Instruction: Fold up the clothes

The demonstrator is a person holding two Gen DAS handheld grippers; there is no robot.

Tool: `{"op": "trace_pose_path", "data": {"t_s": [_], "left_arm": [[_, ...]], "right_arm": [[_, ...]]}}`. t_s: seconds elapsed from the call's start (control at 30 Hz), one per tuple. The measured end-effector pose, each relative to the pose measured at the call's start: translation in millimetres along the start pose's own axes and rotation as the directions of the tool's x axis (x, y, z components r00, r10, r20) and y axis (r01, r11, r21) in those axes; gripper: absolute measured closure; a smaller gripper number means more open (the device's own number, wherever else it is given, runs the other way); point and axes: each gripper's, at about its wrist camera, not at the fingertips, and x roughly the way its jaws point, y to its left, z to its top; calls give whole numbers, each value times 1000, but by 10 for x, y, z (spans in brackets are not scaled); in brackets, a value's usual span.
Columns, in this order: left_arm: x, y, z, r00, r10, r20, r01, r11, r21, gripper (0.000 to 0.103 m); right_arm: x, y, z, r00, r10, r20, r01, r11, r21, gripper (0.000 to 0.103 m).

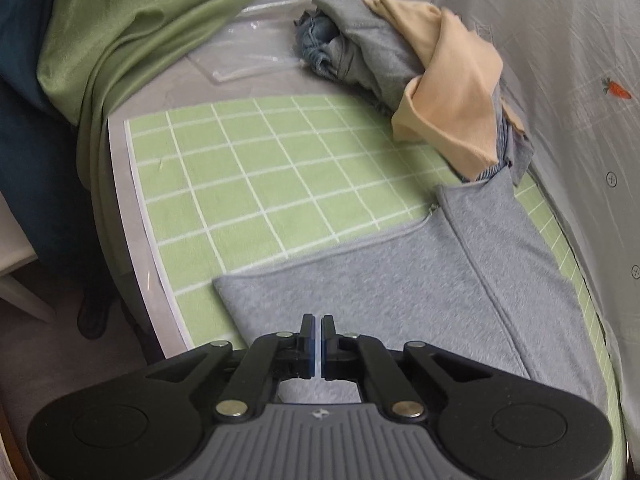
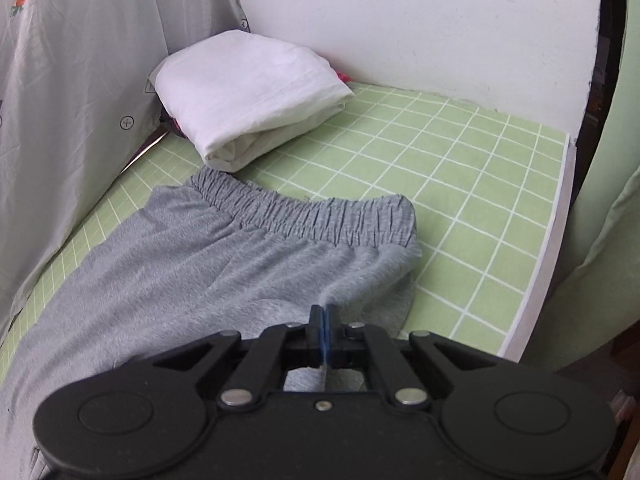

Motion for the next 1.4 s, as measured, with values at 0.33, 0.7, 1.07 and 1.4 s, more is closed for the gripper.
{"op": "trace_pose_path", "data": {"t_s": [0.33, 0.7, 1.07, 1.4], "left_arm": [[103, 83, -160, 993, 27, -116, -33, 998, -49, 77], [116, 23, -127, 990, 54, -128, -58, 998, -21, 64], [174, 92, -27, 995, 45, -91, -54, 993, -106, 87], [108, 172, -4, 999, 27, -26, -31, 988, -153, 103]], "right_arm": [[128, -52, -81, 998, -17, -62, 19, 999, 38, 70], [249, -55, -126, 994, -30, -105, 36, 998, 60, 47], [440, -98, -175, 990, -75, -122, 85, 993, 80, 25], [393, -26, -197, 995, 14, -103, -10, 999, 34, 101]]}}
